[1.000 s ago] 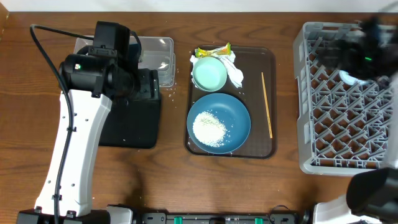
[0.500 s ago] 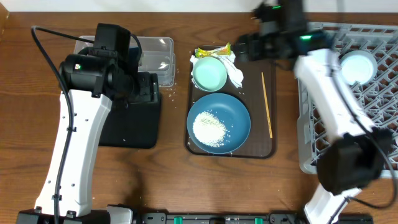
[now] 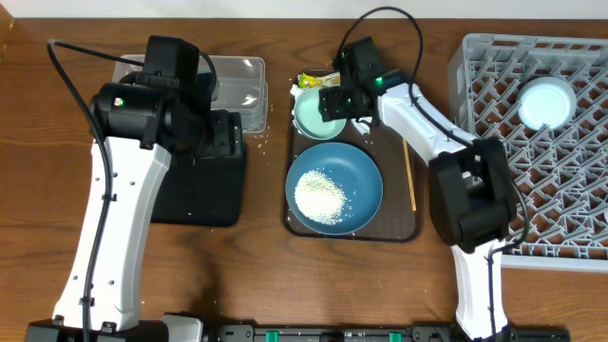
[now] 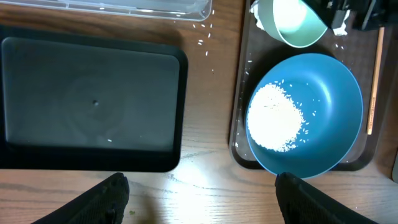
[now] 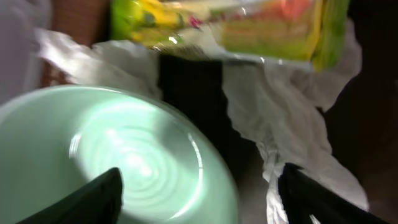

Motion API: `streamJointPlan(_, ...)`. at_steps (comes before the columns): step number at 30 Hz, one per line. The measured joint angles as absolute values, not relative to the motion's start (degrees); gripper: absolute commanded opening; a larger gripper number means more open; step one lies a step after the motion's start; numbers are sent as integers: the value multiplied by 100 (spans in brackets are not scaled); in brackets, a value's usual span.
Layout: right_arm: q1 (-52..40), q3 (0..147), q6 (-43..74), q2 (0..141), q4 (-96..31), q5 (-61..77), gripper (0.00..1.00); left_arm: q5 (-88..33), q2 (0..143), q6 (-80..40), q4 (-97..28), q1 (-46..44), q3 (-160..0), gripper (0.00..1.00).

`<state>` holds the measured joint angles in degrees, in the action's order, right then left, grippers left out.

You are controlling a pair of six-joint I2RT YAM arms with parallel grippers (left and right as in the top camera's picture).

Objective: Sort waste into correct bins and load items into the dishwasher rack
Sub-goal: 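Move the right gripper to the light-green bowl and grasp its rim, then lift the light-green bowl and carry it right to the rack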

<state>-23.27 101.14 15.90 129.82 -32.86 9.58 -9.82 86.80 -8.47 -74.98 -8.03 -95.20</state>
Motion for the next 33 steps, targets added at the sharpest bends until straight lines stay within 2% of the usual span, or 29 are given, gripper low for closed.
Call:
streamJointPlan(1, -2327, 10114, 1614, 13019, -3310, 952, 63, -982, 8680, -847, -7498, -803, -9520, 79)
streamJointPlan(7, -2327, 10114, 1721, 13050, -3336, 934, 58, -985, 8680, -847, -7498, -803, -9520, 78)
streamJointPlan(9, -2318, 10114, 1728, 13050, -3339, 934, 46, -985, 8680, -847, -7500, -803, -9520, 78)
streamJointPlan(14, -2303, 10114, 1758, 13043, -3341, 926, 26, -985, 8680, -847, -7500, -803, -9520, 78)
streamJointPlan(16, -2287, 10114, 1774, 13043, -3380, 919, 22, -985, 8680, -847, -7500, -803, -9520, 78)
streamJointPlan(24, -2257, 10114, 1778, 13034, -3575, 913, 15, -985, 8680, -847, -7500, -803, -9520, 78)
streamJointPlan(28, -2257, 10114, 1782, 13034, -3599, 913, 6, -985, 8680, -847, -7500, -803, -9520, 78)
streamJointPlan(33, -2257, 10114, 1785, 13023, -3599, 919, 3, -985, 8680, -847, -7500, -803, -9520, 78)
